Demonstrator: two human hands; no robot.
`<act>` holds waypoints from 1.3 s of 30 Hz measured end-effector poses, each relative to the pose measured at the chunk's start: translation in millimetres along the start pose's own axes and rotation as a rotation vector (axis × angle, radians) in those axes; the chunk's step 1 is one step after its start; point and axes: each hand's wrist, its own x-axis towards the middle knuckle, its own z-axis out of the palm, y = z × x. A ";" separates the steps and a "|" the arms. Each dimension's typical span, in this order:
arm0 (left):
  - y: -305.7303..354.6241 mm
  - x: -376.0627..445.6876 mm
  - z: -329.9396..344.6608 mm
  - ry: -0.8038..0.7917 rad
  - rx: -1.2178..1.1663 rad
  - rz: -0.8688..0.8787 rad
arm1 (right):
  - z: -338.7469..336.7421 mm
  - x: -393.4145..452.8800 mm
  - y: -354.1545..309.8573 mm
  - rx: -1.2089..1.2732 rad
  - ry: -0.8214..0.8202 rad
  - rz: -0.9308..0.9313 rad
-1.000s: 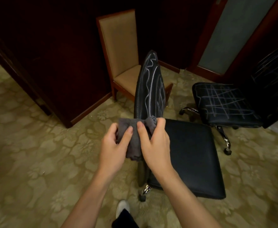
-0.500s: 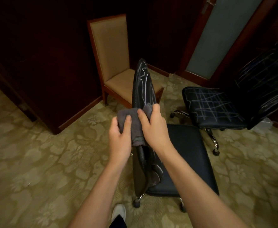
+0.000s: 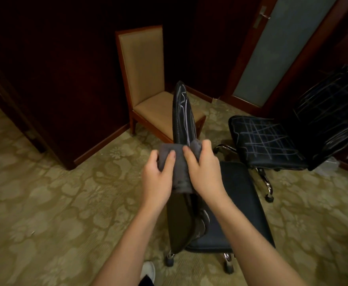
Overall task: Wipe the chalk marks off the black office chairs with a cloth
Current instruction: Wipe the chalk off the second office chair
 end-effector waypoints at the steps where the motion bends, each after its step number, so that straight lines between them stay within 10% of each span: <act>1: -0.5 13.9 2.0 0.002 -0.013 -0.022 | 4.6 14.3 -4.1 0.004 0.000 -0.001; 31: 8.9 71.4 -13.0 -0.169 -0.065 -0.011 | 27.7 46.4 0.6 -0.081 0.069 0.054; 39: 19.4 96.2 -14.8 -0.121 0.330 0.249 | 28.7 72.1 -8.5 -0.242 0.070 0.020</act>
